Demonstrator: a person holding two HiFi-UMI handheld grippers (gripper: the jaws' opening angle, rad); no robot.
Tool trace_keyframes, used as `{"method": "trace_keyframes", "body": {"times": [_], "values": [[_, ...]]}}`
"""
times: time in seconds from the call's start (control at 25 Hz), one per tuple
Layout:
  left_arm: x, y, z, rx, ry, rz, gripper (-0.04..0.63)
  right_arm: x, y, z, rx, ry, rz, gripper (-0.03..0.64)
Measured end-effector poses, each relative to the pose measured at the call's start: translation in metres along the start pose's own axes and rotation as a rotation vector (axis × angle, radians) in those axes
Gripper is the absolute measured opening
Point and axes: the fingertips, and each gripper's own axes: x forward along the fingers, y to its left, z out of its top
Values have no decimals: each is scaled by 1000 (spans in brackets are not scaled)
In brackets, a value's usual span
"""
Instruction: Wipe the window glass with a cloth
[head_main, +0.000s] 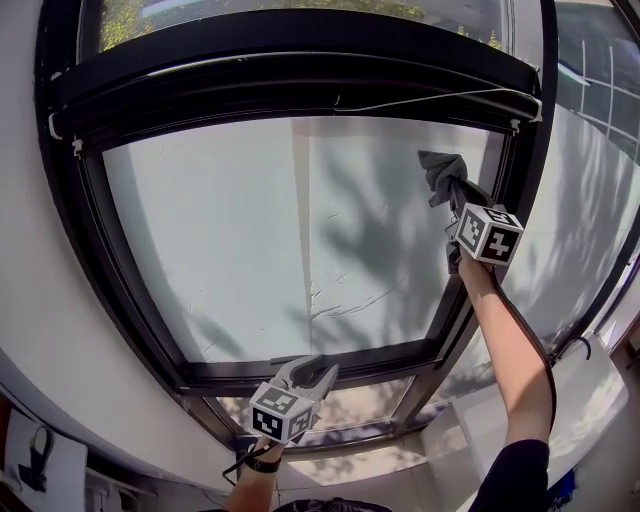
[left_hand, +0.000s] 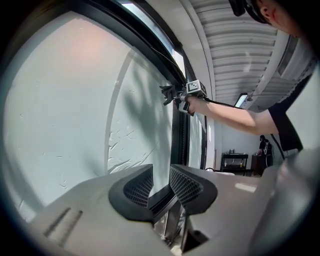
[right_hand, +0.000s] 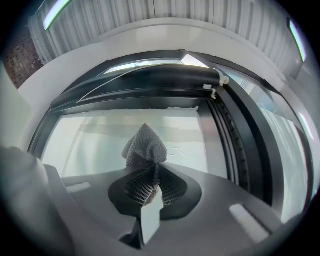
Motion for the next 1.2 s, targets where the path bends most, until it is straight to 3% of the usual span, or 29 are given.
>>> {"method": "trace_keyframes", "body": {"times": [0.28,0.52,0.64,0.72,0.96,1.2], "values": [[18,-2,8,14,-22,43,83,-16,-49,8,-1,-1,-78,17],[19,-7,18,-76,-108,0,78,-22,-67,6,-1,2,-120,17],[18,3,14,-102,-104,48,3,-25,-65,5,-12,3,-120,17],[18,12,8,-135,-84,75,3,-26,-57,6,-24,2,-107,17],[2,25,0,-164,-64,105,3,-18,11,8,-36,-27,8,17],[-36,49,-3,-172,-70,175,3,-6,149,4,-38,-50,267,17]]}}
